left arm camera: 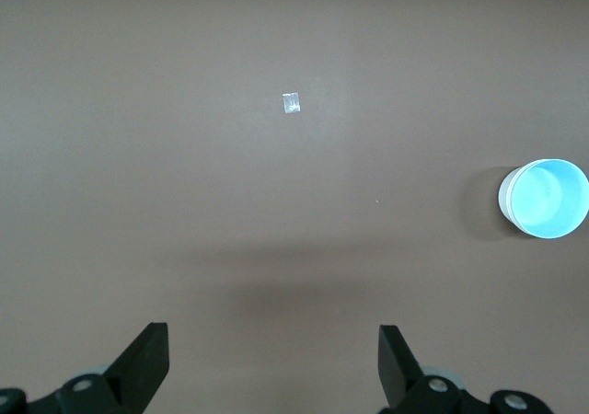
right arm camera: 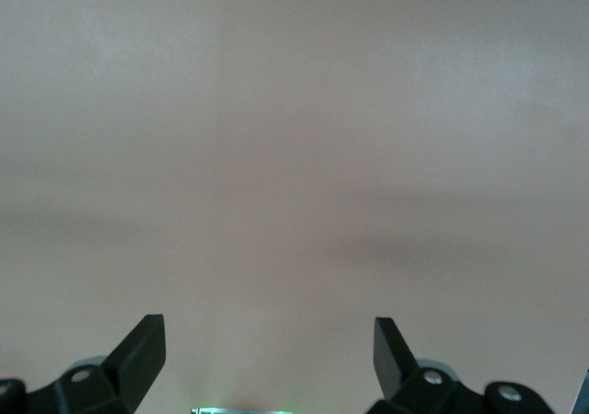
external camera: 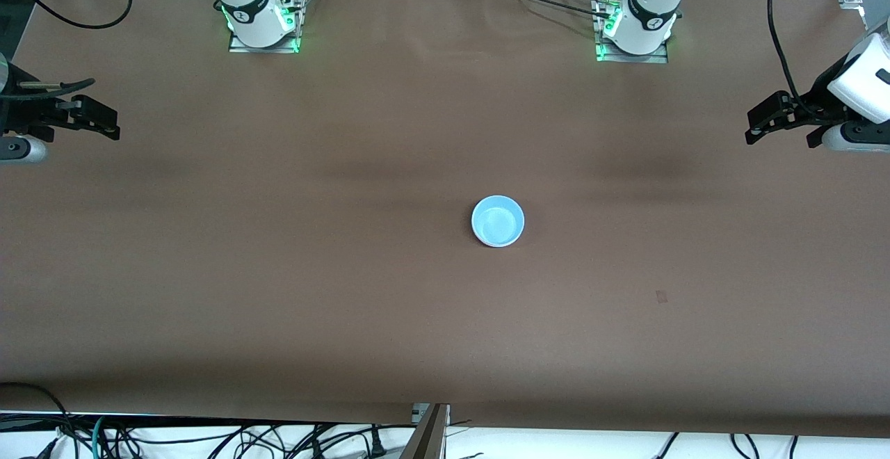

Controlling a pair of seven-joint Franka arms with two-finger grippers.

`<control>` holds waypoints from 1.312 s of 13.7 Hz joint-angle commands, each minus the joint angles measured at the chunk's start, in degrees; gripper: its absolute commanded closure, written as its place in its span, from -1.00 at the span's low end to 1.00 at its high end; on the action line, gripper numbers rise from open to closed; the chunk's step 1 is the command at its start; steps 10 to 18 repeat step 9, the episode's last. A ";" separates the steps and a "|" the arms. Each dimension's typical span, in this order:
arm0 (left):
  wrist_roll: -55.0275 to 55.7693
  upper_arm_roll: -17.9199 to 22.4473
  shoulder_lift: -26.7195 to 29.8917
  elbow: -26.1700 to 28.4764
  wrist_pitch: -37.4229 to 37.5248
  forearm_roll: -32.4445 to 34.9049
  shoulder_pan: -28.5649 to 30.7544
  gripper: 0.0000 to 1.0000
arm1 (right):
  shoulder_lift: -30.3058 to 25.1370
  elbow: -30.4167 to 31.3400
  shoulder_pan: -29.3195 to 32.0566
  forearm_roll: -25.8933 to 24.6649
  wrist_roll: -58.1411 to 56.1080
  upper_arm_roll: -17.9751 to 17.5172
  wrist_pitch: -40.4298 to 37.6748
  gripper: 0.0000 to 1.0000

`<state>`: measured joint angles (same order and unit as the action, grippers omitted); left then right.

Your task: Stack pink and blue bowls on white bowl

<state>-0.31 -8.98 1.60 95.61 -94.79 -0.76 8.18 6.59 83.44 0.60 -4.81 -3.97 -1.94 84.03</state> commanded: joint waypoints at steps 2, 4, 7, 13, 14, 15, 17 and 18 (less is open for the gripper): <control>-0.13 -0.07 -0.19 -1.31 1.19 -0.47 0.34 -1.00 | -1.67 1.47 0.46 -0.55 -1.31 -0.35 -0.80 -1.00; -0.13 0.02 -0.19 -1.31 1.28 -0.47 0.34 -1.00 | -1.41 1.47 0.37 -0.55 -1.31 -0.26 -0.89 -1.00; -0.13 0.02 -0.19 -1.31 1.28 -0.47 0.34 -1.00 | -1.23 1.46 0.37 -0.20 -0.61 0.09 -0.89 -1.00; -0.13 0.02 -0.19 -1.31 1.28 -0.47 0.34 -1.00 | -1.06 1.38 0.37 -0.03 -0.60 0.09 -0.80 -1.00; -0.13 0.02 -0.19 -1.31 1.28 -0.47 0.34 -1.00 | -1.06 1.38 0.37 -0.03 -0.60 0.09 -0.80 -1.00; -0.13 0.02 -0.19 -1.31 1.28 -0.47 0.34 -1.00 | -1.06 1.38 0.37 -0.03 -0.60 0.09 -0.80 -1.00; -0.13 0.02 -0.19 -1.31 1.28 -0.47 0.34 -1.00 | -1.06 1.38 0.37 -0.03 -0.60 0.09 -0.80 -1.00; -0.13 0.02 -0.19 -1.31 1.28 -0.47 0.34 -1.00 | -1.06 1.38 0.37 -0.03 -0.60 0.09 -0.80 -1.00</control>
